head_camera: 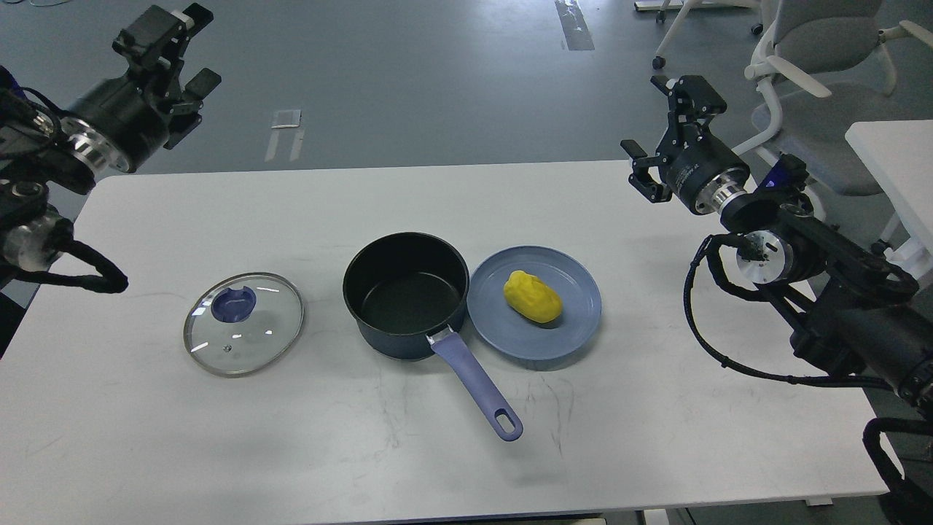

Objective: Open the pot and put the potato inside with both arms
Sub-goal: 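Move the right gripper down toward the yellow potato on the plate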

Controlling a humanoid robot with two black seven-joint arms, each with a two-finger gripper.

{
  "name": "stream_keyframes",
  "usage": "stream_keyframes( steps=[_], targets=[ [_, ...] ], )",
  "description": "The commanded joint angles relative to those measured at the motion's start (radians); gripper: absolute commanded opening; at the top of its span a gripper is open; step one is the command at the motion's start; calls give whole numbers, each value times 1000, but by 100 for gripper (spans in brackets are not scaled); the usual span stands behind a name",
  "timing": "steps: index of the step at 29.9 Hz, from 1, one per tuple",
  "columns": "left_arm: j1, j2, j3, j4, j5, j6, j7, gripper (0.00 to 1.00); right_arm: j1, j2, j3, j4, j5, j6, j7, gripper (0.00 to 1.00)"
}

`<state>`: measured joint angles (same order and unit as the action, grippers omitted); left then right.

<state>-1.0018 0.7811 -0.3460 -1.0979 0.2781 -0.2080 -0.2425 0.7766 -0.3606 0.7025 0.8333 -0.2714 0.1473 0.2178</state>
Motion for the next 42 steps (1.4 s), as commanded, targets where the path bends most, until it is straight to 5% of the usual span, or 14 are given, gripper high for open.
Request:
stream_keyframes(
  steps=[1, 2, 3, 12, 24, 36, 38, 40, 42],
  targets=[
    [46, -81, -119, 6, -241, -42, 276, 98, 0, 2, 0, 6, 0, 0, 0, 100],
    [90, -109, -158, 6, -301, -22, 322, 98, 0, 2, 0, 10, 0, 0, 0, 100],
    [110, -123, -180, 6, -318, -19, 324, 98, 0, 2, -1, 13, 0, 0, 0, 100],
    [322, -266, -421, 1, -316, -43, 279, 98, 4, -37, -3, 145, 0, 29, 5, 100],
    [361, -221, -438, -7, -318, -128, 273, 98, 13, -40, 2, 104, 0, 133, -9, 100],
    [384, -214, -442, -8, -295, -123, 258, 98, 64, -239, -5, 179, -529, 117, 8, 100],
    [384, -214, -441, -8, -295, -120, 255, 98, 56, -271, -21, 211, -676, 97, 35, 99],
    [384, -214, -441, -8, -293, -119, 253, 98, 55, -297, -98, 224, -861, 60, 127, 98],
    [384, -215, -439, -8, -274, -117, 252, 98, 55, -299, -161, 225, -973, 5, 162, 98]
  ],
)
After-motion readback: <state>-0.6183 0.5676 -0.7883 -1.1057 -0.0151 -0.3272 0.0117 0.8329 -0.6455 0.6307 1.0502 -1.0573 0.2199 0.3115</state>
